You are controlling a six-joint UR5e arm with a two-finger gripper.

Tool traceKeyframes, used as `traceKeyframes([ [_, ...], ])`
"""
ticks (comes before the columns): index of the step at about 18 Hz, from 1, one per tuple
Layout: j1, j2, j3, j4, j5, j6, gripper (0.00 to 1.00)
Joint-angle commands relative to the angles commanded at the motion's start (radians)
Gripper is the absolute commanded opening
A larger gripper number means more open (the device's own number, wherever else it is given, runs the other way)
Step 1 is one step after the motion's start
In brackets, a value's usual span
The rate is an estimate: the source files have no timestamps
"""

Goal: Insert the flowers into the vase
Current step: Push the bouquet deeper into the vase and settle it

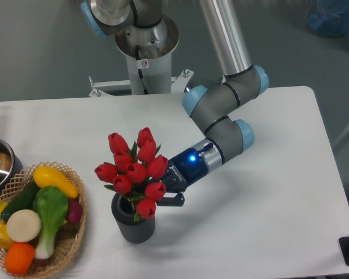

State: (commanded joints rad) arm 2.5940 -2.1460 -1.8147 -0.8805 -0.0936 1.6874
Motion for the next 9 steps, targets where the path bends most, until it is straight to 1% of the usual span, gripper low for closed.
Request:
traceKeyframes([
  [2, 0.000, 0.000, 0.000, 0.000, 0.000, 0.000, 0.20],
  [4, 0.000, 0.000, 0.000, 0.000, 0.000, 0.000, 0.22],
  [9, 0.000, -0.008, 0.002, 0.000, 0.000, 0.008, 0.24],
])
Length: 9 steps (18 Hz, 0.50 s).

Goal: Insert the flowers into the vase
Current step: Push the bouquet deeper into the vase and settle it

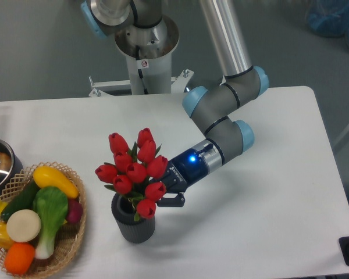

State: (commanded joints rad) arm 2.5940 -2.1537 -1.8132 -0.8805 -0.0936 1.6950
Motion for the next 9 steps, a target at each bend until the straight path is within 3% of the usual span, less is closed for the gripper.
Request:
traceKeyframes([
  [9, 0.000, 0.000, 0.000, 0.000, 0.000, 0.000, 0.29],
])
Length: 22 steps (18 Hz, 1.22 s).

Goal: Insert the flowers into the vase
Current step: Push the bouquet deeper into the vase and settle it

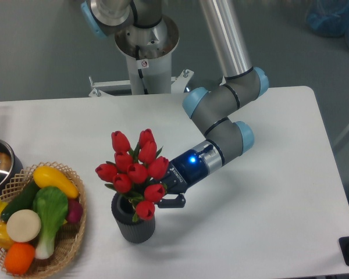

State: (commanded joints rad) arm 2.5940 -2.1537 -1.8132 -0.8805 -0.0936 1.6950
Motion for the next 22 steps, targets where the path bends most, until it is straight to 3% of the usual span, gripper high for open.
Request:
traceKeyframes([
  [12, 0.000, 0.008, -0.002, 0.000, 0.041, -0.002, 0.35],
  [14, 0.002, 0.011, -0.002, 0.000, 0.041, -0.002, 0.43],
  [15, 0.005, 0.011, -0.002, 0.000, 0.041, -0.003, 0.53],
  [20, 0.006, 0.012, -0.002, 0.005, 0.041, -0.003, 0.65],
  [22, 0.006, 0.012, -0.002, 0.006, 0.041, -0.003, 0.75],
])
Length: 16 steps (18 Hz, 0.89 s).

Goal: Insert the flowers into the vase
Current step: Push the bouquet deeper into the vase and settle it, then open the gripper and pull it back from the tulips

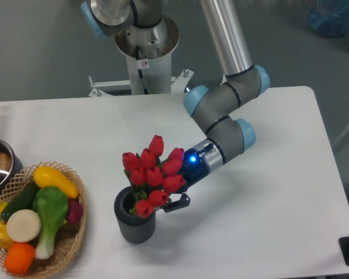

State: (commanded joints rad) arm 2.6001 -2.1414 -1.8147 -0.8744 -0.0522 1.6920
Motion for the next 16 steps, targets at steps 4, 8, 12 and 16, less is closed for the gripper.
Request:
traceKeyframes([
  [4, 0.000, 0.015, 0.000, 0.000, 0.000, 0.000, 0.89],
  [8, 0.002, 0.020, -0.002, -0.002, -0.002, 0.000, 1.00],
  [12, 0.008, 0.034, -0.011, -0.002, -0.002, 0.000, 1.00],
  [16, 0.020, 0.052, -0.029, 0.000, 0.003, 0.002, 1.00],
])
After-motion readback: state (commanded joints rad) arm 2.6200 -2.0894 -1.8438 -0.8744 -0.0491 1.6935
